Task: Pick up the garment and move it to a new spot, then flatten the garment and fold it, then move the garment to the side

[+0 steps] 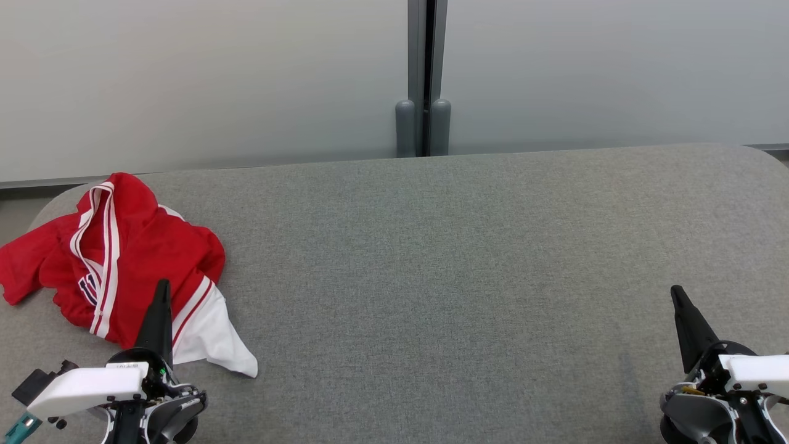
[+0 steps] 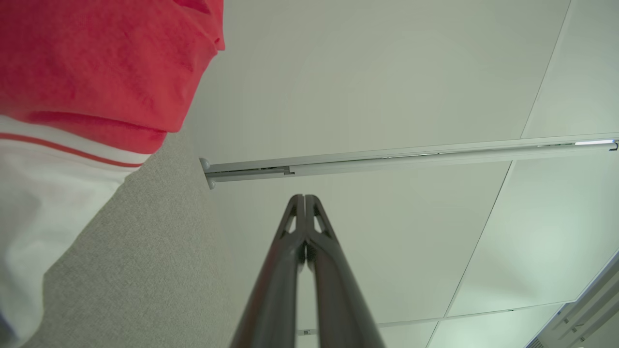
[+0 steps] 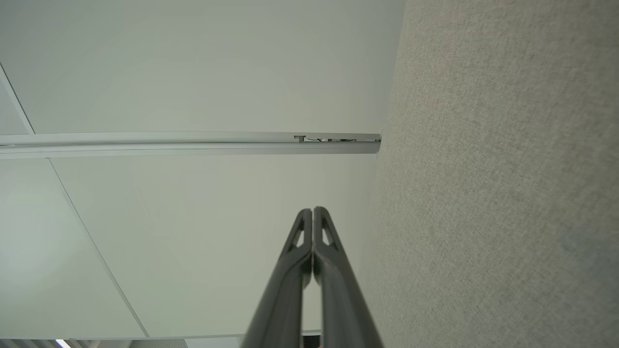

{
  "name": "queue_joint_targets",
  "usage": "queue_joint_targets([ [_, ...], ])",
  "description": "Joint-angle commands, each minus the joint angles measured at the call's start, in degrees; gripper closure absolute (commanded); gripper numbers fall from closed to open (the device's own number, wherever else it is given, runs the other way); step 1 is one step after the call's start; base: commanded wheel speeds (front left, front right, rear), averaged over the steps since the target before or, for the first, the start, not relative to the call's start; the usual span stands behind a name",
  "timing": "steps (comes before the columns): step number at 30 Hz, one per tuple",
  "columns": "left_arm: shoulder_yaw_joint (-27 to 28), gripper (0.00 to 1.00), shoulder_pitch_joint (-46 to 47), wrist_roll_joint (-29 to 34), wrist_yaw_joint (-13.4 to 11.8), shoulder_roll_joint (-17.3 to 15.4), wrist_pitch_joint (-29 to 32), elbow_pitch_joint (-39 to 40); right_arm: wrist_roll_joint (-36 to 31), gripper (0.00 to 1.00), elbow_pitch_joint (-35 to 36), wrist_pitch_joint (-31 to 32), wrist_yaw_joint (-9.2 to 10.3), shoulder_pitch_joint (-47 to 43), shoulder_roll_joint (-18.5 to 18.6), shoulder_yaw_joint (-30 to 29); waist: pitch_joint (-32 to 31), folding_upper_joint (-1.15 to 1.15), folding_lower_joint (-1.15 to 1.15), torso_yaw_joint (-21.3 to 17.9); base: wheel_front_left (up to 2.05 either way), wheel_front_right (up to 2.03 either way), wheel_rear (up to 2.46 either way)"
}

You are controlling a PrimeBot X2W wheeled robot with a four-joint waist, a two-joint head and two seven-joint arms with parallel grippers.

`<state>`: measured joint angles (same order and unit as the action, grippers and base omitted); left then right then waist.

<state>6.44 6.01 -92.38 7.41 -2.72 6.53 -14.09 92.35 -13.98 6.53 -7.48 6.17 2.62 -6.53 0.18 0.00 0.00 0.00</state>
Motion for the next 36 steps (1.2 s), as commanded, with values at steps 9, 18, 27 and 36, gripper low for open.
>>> queue_joint_targets([
  [9,-0.02,0.00,-0.07,0.00,0.00,0.02,-0.01,-0.19,-0.01,0.00,-0.15,-0.01,0.00,-0.09,-0.05,-0.01,0.00,0.00,0.00,0.00,0.00,0.00,0.00],
  [18,-1.53,0.00,-2.09,0.90,0.00,0.37,-2.02,-0.09,-1.31,0.00,-0.15,-2.02,0.01,-1.58,-0.42,1.67,0.05,0.00,0.00,-0.07,0.00,0.00,0.00],
  [27,-2.42,0.00,-3.17,6.43,-0.01,0.27,-4.48,0.82,-10.63,0.00,1.52,-4.49,0.00,-1.73,0.13,3.67,0.05,0.00,0.00,-0.20,0.00,0.00,0.00],
  [36,-3.42,0.00,-3.79,15.64,-0.87,0.19,-6.70,2.34,-23.74,0.00,3.60,-6.71,-0.01,-1.66,1.21,5.90,-0.02,0.00,0.00,-0.19,0.00,0.00,0.00],
])
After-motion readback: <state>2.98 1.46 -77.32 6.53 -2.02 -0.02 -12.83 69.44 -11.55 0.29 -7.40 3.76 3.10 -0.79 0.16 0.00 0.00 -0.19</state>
